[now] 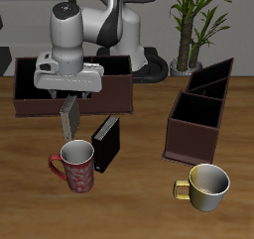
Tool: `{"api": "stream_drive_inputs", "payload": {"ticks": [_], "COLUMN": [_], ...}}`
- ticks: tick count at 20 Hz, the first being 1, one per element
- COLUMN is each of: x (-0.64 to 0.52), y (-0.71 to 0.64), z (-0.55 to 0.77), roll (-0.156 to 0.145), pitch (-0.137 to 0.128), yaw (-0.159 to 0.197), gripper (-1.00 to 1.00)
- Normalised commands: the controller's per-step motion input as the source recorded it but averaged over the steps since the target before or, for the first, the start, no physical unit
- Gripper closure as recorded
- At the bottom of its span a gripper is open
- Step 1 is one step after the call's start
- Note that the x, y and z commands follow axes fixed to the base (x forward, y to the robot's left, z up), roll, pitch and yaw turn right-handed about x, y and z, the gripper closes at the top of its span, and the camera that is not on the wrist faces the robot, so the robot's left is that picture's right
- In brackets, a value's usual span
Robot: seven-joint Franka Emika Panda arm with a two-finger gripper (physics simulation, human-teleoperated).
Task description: Place the yellow book into the left desk caddy's right compartment and place the black book into the left desk caddy's back compartment
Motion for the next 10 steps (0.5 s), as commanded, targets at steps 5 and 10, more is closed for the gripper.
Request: {"api": "stream_drive_inputs", "payload": {"ticks": [5, 10], "x": [0.07, 0.05], "y": [-0.11, 0.02], "z": [-0.16, -0.26], "roll": [-0.01, 0.006], "pitch": [-0.012, 0.036], "yaw": [-0.053, -0.034], "gripper": [-1.0, -1.0]}}
